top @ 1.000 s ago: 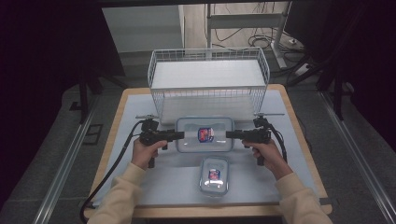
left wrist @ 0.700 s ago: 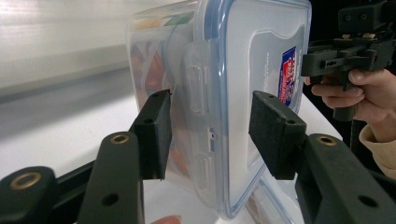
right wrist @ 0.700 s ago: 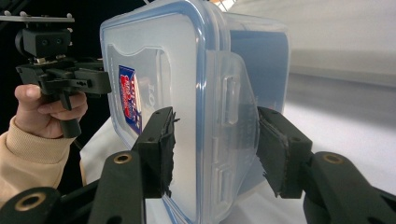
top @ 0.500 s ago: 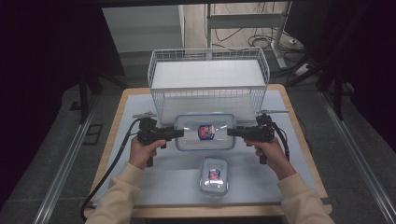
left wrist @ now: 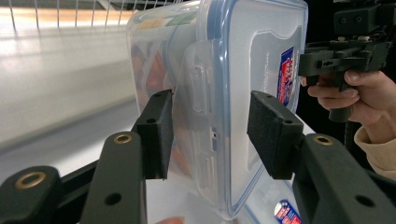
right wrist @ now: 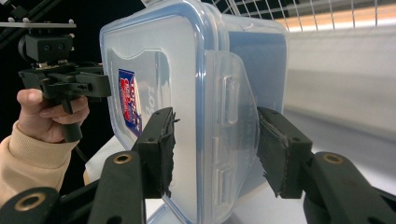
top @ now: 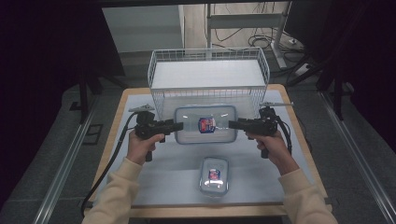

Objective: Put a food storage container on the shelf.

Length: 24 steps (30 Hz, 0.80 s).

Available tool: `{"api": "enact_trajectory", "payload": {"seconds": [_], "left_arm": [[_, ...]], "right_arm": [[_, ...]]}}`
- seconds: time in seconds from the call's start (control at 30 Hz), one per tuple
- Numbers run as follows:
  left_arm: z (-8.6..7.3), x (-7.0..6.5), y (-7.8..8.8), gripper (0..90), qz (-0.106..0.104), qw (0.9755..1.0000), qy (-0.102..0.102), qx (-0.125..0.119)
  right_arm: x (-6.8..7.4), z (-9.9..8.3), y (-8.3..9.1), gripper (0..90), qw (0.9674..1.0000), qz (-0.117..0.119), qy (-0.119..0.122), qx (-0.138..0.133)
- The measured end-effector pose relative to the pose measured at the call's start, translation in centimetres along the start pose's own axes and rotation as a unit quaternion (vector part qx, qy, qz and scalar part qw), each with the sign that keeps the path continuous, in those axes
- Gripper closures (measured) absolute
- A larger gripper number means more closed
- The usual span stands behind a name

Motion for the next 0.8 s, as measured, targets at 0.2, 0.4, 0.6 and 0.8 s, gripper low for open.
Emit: {"api": "enact_trajectory", "payload": {"seconds": [0.2, 0.4, 0.6, 0.8], "left_arm": [[2.9, -0.8, 1.2, 52.0, 0.002, 0.9997, -0.018, -0.015], [6.3, -1.3, 2.0, 52.0, 0.001, 0.999, -0.034, -0.028], [9.4, -1.2, 2.2, 52.0, -0.003, 0.9986, -0.04, -0.034], [11.6, -0.5, 2.0, 52.0, -0.006, 0.9985, -0.042, -0.036]], "right_arm": [[1.7, 2.4, 0.8, 49.3, 0.9996, 0.0, 0.022, -0.016], [3.4, 5.6, 1.9, 49.3, 0.9988, -0.003, 0.038, -0.032], [4.4, 8.6, 2.5, 49.3, 0.998, -0.009, 0.048, -0.04], [4.6, 10.8, 2.6, 49.3, 0.9979, -0.012, 0.049, -0.04]]}}
Point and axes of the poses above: each handheld gripper's, and its own axes: y roughly backward along the jaws, z roughly out of its top, x roughly to its left, the point moved 10 cm from there along -y, roughly forward along the jaws, and after that the axes turned 6 degrees about -y, right-handed, at the moved point
